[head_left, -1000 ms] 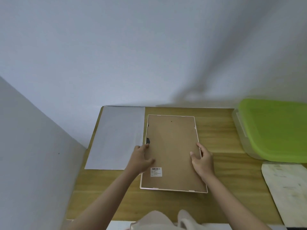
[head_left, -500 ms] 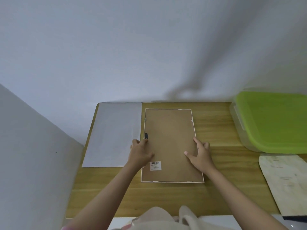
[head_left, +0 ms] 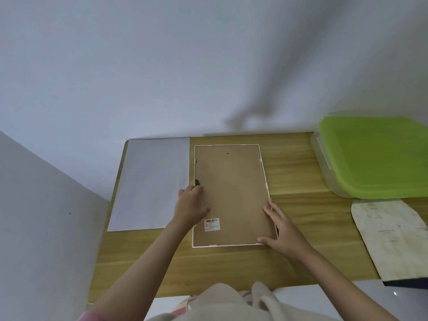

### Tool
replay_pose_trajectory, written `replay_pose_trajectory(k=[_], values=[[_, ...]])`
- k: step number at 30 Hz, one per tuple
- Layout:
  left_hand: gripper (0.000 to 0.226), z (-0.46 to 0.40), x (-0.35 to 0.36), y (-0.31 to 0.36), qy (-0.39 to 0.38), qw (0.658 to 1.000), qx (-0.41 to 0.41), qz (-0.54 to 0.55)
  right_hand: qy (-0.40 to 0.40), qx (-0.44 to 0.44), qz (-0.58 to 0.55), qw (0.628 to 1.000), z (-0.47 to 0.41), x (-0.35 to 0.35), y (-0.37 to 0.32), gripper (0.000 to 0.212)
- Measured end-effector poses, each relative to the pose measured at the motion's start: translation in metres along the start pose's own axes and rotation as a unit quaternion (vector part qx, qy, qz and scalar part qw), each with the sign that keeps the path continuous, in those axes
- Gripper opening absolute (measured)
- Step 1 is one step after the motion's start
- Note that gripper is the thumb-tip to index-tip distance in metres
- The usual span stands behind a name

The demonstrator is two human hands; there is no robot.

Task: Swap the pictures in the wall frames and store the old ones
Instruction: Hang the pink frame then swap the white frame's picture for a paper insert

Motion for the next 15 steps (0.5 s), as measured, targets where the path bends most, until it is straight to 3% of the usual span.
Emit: replay_pose_trajectory(k=[8, 15], values=[[0.074, -0.015, 0.0, 0.006, -0.055, 0.995, -0.069, 0.052, -0.01, 0.01, -0.02, 1.0, 0.0, 0.001, 0.003, 0.099], [0.069, -0.021, -0.005, 0.002, -0.078, 0.975, -0.078, 0.191, -0.002, 0.009, -0.017, 1.0, 0.0, 0.002, 0.005, 0.1]])
Point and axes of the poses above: each hand's wrist, its own z-axis away from the middle knuckle, its own x-axis out of the palm, y = z × x, the point moved 6 cm from there along -z, towards the middle knuckle, and after that the axes turned 15 degrees about -x, right-handed, at the moved point
